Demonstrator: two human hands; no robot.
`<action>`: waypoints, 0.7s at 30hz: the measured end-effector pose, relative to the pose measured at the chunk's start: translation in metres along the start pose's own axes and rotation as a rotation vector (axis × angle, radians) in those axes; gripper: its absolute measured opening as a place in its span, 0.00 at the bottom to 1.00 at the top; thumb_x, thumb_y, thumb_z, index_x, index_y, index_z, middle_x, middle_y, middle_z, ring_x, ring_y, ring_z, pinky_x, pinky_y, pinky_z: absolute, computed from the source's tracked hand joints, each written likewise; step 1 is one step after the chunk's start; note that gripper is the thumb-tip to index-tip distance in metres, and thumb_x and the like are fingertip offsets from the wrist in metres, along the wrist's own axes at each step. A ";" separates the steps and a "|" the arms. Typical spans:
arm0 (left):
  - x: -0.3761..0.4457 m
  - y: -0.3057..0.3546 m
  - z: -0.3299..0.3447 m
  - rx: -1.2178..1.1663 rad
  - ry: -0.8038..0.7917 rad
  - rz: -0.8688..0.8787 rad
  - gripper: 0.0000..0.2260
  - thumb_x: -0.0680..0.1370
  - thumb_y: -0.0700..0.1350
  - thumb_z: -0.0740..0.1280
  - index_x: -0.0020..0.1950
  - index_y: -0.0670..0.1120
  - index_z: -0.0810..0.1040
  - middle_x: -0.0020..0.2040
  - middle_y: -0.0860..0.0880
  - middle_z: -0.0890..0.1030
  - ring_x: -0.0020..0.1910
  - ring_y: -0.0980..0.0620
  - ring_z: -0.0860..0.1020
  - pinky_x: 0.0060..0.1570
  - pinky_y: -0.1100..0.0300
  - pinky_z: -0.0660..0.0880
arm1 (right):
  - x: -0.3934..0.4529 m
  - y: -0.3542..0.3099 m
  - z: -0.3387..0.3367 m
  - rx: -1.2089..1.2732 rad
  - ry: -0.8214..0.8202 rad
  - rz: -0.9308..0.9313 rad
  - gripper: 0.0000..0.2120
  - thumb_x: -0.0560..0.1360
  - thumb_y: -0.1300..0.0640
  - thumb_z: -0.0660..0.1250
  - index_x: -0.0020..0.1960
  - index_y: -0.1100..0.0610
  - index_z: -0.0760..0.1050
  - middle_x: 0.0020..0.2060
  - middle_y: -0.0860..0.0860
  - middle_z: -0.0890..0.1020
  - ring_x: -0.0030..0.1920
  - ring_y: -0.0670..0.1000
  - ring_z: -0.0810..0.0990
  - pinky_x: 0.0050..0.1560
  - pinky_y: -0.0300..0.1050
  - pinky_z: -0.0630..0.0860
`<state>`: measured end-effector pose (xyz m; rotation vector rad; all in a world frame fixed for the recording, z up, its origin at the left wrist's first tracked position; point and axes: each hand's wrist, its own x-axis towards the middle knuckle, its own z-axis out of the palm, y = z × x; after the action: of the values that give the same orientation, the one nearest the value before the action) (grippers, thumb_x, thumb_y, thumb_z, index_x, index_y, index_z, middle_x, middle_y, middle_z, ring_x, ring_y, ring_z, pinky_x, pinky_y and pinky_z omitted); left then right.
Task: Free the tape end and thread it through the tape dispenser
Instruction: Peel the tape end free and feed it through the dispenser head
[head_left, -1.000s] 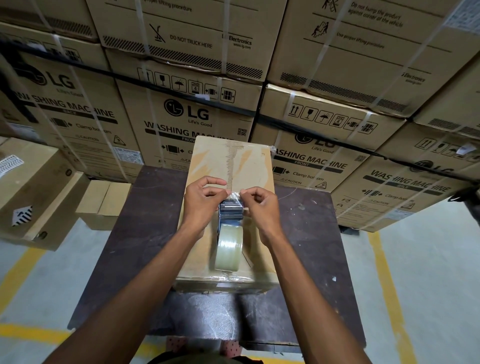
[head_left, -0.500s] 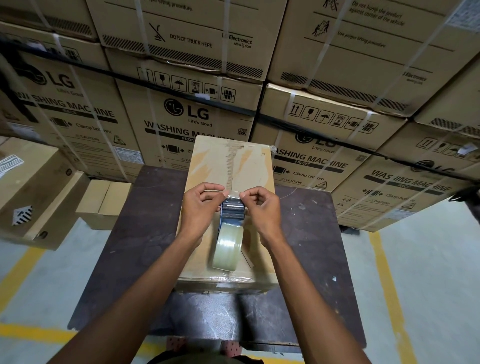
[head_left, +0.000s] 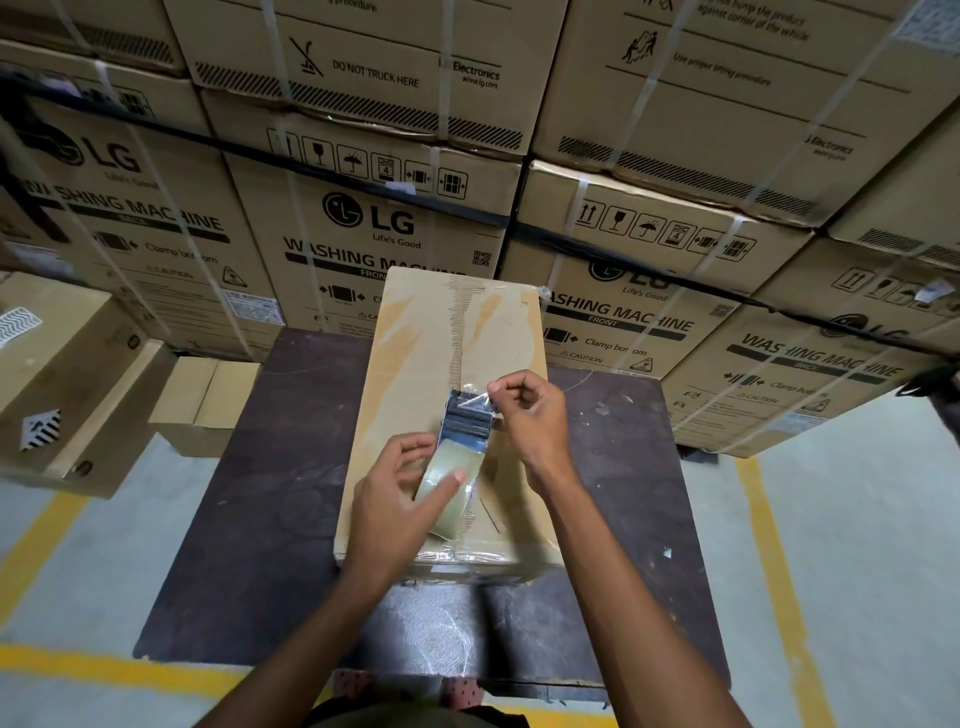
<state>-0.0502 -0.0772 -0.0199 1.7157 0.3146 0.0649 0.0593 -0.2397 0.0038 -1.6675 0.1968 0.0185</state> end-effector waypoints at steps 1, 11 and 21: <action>-0.007 -0.003 0.000 0.036 -0.018 -0.010 0.27 0.69 0.57 0.83 0.65 0.57 0.80 0.62 0.56 0.87 0.60 0.61 0.85 0.64 0.55 0.81 | 0.000 0.000 -0.001 0.003 -0.003 0.003 0.07 0.79 0.63 0.74 0.42 0.56 0.82 0.37 0.56 0.82 0.41 0.52 0.79 0.44 0.53 0.83; -0.019 -0.001 0.007 0.391 -0.025 0.003 0.39 0.68 0.68 0.76 0.79 0.63 0.73 0.43 0.47 0.86 0.49 0.43 0.86 0.52 0.50 0.83 | 0.001 -0.005 -0.009 -0.158 -0.032 -0.032 0.08 0.77 0.61 0.72 0.40 0.54 0.80 0.35 0.51 0.81 0.39 0.50 0.77 0.45 0.58 0.81; -0.007 0.005 0.010 0.446 -0.096 0.048 0.45 0.68 0.70 0.73 0.84 0.69 0.59 0.53 0.59 0.87 0.54 0.49 0.86 0.55 0.49 0.82 | -0.003 -0.021 -0.009 -0.391 -0.030 -0.145 0.10 0.77 0.63 0.73 0.39 0.53 0.81 0.33 0.49 0.84 0.35 0.47 0.82 0.42 0.47 0.82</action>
<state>-0.0541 -0.0894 -0.0160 2.1610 0.2269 -0.0572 0.0583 -0.2462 0.0263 -2.0671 0.0499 -0.0292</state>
